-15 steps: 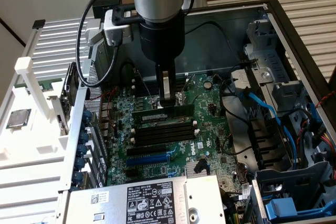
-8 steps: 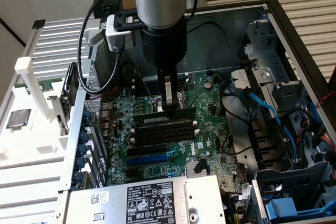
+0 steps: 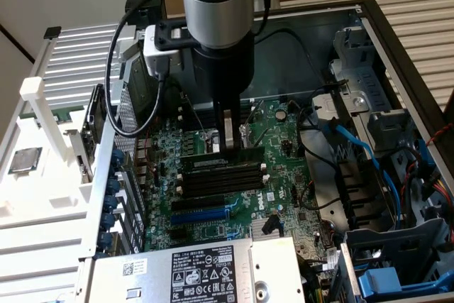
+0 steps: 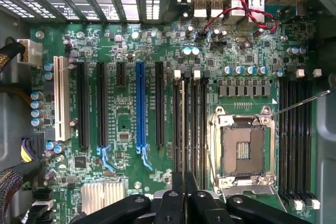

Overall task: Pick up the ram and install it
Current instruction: 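Insert the ram into the slot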

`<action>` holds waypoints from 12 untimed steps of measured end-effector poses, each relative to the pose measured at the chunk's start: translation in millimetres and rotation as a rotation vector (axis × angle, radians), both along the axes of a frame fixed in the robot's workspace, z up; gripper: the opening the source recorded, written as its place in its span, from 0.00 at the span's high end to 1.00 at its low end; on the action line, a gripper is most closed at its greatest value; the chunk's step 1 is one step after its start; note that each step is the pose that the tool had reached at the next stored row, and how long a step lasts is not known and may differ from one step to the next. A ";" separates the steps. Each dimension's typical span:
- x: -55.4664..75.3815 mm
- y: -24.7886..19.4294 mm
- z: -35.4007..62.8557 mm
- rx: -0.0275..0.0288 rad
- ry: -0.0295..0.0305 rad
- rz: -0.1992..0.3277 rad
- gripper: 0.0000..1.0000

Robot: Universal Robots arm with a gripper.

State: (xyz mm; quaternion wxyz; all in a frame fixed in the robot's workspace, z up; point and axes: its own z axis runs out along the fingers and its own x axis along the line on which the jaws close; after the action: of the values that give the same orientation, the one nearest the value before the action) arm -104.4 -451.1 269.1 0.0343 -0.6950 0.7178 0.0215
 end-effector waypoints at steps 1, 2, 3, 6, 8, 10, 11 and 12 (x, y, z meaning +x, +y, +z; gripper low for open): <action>2.1 -1.3 -1.6 0.0039 0.0027 0.000 0.88; 2.2 -1.5 -2.2 0.0050 0.0034 0.000 0.88; 2.2 -1.6 -4.0 0.0065 0.0042 0.000 0.88; 2.3 -1.6 -9.2 0.0101 0.0060 0.000 0.88; 2.3 -1.6 -13.6 0.0144 0.0079 0.000 0.88; 2.3 -1.8 -17.7 0.0183 0.0099 0.000 0.88; 2.3 -1.9 -19.4 0.0207 0.0112 0.000 0.88; 2.3 -2.0 -20.4 0.0220 0.0118 0.000 0.88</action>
State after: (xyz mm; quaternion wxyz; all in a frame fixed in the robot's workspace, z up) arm -102.0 -453.1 248.7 0.0378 -0.6945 0.7177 0.0335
